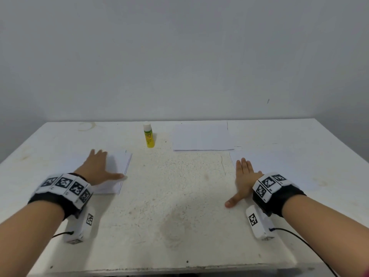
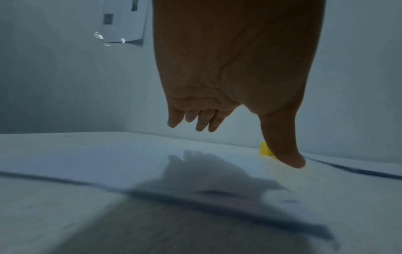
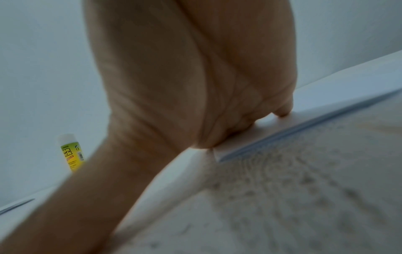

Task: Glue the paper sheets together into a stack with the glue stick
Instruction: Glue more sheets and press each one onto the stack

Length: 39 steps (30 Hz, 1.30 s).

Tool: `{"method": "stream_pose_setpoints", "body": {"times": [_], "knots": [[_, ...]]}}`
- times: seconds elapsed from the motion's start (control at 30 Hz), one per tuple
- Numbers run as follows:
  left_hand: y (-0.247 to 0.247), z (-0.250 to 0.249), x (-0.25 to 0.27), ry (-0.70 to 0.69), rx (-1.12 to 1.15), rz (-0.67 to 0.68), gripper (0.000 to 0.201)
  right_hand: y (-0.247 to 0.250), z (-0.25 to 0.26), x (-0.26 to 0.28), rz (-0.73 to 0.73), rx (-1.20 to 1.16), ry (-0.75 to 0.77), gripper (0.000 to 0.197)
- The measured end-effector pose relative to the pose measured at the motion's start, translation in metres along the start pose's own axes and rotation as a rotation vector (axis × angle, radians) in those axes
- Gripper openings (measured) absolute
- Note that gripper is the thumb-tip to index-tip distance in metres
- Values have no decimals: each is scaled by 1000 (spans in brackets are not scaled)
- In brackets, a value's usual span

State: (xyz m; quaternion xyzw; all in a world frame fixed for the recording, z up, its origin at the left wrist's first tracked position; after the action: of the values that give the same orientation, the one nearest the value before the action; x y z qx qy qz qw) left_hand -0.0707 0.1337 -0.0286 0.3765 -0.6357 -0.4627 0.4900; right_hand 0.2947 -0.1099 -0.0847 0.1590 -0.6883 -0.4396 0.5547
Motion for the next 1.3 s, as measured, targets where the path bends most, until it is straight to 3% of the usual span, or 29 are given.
{"method": "stream_pose_setpoints", "body": {"times": [0.1,0.2,0.47,0.73,0.87,0.97,1.1,1.3], "knots": [[-24,33,-1,125,-77,122,117,0,0,0,-1,8,-1,159],[-29,33,7,122,-41,114,82,0,0,0,0,7,-1,158],[-29,33,8,103,-43,114,70,-1,0,1,9,3,6,158],[18,38,10,92,115,-133,44,-1,0,1,5,1,12,158],[43,-14,37,-6,-45,-255,44,0,0,-1,-2,14,17,158],[32,-80,64,-177,-234,-245,43,1,0,2,-9,32,8,157],[-5,-155,91,-355,-289,-126,43,3,1,4,-20,36,-1,156],[-51,-198,86,-391,-257,67,61,8,0,3,-10,35,5,153]]}}
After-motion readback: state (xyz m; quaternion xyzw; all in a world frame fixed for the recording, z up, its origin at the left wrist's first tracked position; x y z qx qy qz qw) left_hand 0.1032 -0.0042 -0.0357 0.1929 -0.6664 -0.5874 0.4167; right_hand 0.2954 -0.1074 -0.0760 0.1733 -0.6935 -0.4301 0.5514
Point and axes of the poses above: each hand's wrist, its own x-axis away from the middle knuckle, its own y-axis out of the back of the hand, z = x × y, the point moved 10 cm from there along -x, towards the middle knuckle, and after that the axes turned 8 degrees about y, right-handed, at the moved point
